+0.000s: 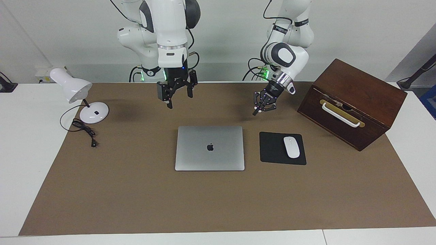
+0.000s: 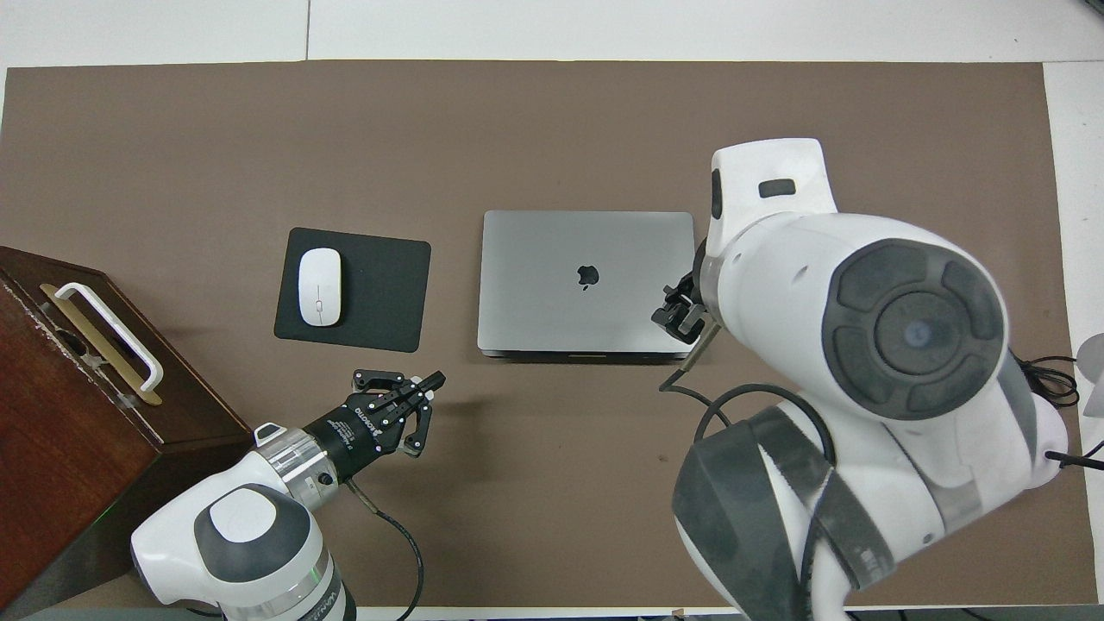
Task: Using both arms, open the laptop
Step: 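Lower the right gripper onto the laptop lid's front edge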
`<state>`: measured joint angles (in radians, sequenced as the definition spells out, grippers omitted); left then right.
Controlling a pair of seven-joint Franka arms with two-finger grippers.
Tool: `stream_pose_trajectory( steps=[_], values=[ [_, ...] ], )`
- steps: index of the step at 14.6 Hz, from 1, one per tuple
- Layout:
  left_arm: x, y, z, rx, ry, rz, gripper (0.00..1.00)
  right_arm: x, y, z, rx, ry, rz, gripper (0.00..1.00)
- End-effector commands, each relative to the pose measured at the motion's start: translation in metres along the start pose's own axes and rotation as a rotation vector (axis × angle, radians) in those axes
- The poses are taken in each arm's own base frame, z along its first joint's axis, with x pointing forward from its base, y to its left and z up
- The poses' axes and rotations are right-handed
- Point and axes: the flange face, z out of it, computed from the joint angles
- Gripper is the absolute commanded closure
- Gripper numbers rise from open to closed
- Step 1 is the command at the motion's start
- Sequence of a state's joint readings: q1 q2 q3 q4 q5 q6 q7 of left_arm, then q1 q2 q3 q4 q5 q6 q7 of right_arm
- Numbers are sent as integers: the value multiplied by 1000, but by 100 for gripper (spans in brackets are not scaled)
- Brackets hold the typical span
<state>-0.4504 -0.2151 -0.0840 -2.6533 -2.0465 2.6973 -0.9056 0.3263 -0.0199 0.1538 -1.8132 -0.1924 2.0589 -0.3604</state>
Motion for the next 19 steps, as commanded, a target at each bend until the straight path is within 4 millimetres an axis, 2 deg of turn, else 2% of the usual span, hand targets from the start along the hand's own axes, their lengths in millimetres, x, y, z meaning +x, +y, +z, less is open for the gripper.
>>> stream_pose_trajectory(
  steps=[1, 3, 4, 6, 8, 11, 13, 16, 19],
  values=[
    [29, 10, 11, 14, -33, 28, 100, 4, -28, 9, -50, 4, -133, 0],
    [51, 9, 30, 26, -79, 69, 100, 7, -41, 19, -58, 0, -183, 0],
    [59, 21, 31, 15, -105, 63, 100, 7, -45, 25, -64, 2, -227, 0],
    [68, 26, 37, 19, -117, 34, 100, 8, -51, 35, -99, 6, -331, 0],
    [69, 27, 42, 11, -150, -8, 100, 13, -70, 48, -125, 4, -402, 0],
    [71, 30, 55, -8, -200, -5, 100, 16, -76, 68, -132, -12, -432, 0],
    [64, 33, 60, -20, -218, -13, 100, 23, -90, 76, -127, -5, -462, 0],
    [58, 32, 66, -27, -231, -21, 100, 28, -99, 92, -160, -18, -526, 0],
    [57, 29, 76, -15, -224, -6, 100, 28, -98, 111, -136, -31, -508, 0]
  ],
)
